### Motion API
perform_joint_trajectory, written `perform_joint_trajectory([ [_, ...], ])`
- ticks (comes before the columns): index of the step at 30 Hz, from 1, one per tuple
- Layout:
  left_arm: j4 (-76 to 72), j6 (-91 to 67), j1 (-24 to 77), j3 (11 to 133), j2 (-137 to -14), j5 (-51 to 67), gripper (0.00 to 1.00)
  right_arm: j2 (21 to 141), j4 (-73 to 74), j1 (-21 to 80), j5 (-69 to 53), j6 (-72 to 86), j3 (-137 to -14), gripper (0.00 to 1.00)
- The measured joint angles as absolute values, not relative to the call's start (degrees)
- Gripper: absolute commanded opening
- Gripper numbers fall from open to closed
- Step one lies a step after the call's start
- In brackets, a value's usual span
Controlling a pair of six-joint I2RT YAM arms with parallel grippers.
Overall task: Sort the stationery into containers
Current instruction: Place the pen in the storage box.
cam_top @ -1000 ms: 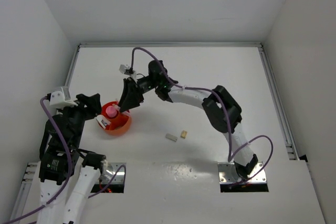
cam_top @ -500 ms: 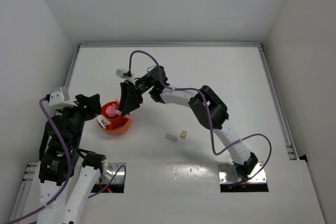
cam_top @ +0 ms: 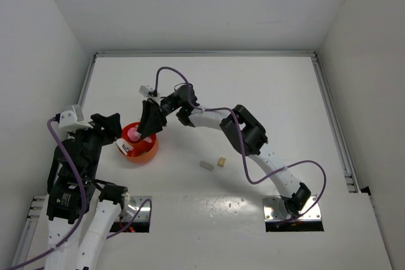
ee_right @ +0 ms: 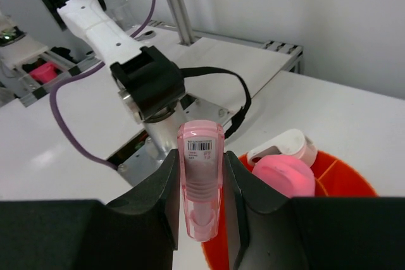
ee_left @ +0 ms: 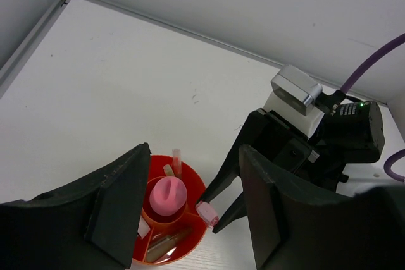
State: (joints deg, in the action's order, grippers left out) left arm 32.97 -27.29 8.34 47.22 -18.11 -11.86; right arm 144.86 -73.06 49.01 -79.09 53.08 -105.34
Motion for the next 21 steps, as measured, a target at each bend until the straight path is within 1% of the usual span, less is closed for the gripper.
perform_joint_trajectory([
  [9,33.0,-27.3,8.3,47.2,-18.1,-12.1,0.64,144.9,-73.3,49.3,-76.0,49.9,-105.0,0.0],
  [16,33.0,-27.3,8.3,47.2,-18.3,-12.1,0.64,144.8,-73.1,50.0,-75.4,47.4,-99.1,0.0],
  [21,33.1,-27.3,8.3,47.2,-18.3,-12.1,0.64,144.8,-73.3,50.4,-75.4,46.4,-98.8,0.0],
])
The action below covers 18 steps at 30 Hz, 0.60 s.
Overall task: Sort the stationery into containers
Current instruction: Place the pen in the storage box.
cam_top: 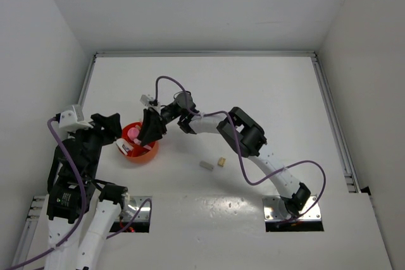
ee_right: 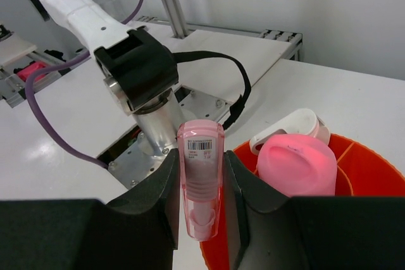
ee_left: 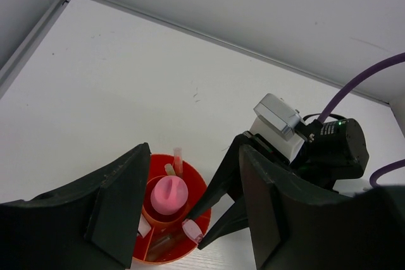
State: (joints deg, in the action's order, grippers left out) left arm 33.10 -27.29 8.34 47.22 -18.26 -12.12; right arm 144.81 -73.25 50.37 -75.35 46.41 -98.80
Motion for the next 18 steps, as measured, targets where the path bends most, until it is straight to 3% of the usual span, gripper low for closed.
perform_joint_trajectory([
  [18,34.0,-27.3,8.3,47.8,-18.3,-12.1,0.64,144.9,-73.6,50.5,-76.6,46.0,-98.1,0.02],
])
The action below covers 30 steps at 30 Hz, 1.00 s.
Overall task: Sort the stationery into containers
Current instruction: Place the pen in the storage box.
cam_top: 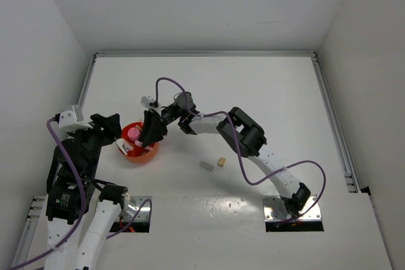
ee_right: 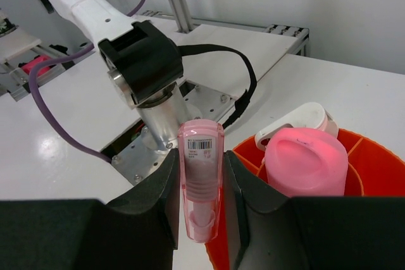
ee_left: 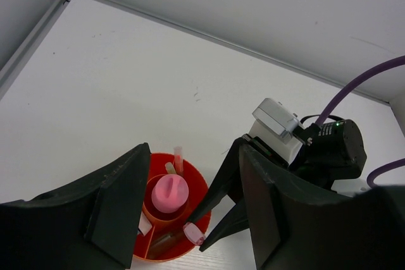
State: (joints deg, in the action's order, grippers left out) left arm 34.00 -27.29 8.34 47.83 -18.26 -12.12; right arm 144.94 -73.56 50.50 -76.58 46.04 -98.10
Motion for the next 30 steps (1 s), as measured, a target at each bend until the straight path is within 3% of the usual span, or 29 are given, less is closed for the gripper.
perform_joint_trajectory([
  [30,34.3,-27.7,8.3,47.9,-18.7,-12.1,0.64,148.0,-74.0,50.4,-82.0,44.6,-104.3,0.0],
])
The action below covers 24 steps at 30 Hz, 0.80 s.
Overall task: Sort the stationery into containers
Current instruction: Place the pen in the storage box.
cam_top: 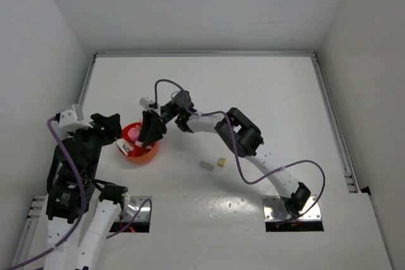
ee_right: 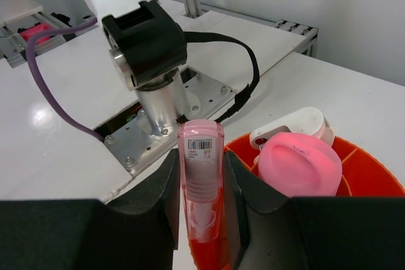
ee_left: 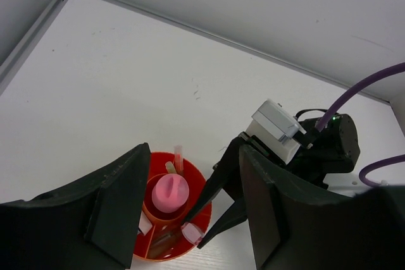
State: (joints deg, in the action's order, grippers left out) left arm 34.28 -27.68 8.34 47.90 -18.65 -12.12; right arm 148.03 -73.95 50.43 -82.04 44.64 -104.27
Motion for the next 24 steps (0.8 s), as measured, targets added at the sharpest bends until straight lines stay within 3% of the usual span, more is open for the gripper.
perform_joint_trajectory([
  [12,34.2,-27.7,8.3,48.3,-19.3,-12.3,0.64,150.1,-73.4,50.4,-83.4,43.1,-106.6,0.0],
  [13,34.2,-27.7,8.3,48.3,-19.4,-12.3,0.64,150.1,-73.5,50.4,-83.4,43.0,-106.7,0.09],
  [19,34.2,-27.7,8.3,48.3,-19.4,-12.3,0.64,150.1,-73.4,50.4,-83.7,43.0,-106.7,0.29],
  [24,34.2,-27.7,8.3,48.3,-19.4,-12.3,0.64,150.1,-73.4,50.4,-84.1,43.0,-106.6,0.37],
])
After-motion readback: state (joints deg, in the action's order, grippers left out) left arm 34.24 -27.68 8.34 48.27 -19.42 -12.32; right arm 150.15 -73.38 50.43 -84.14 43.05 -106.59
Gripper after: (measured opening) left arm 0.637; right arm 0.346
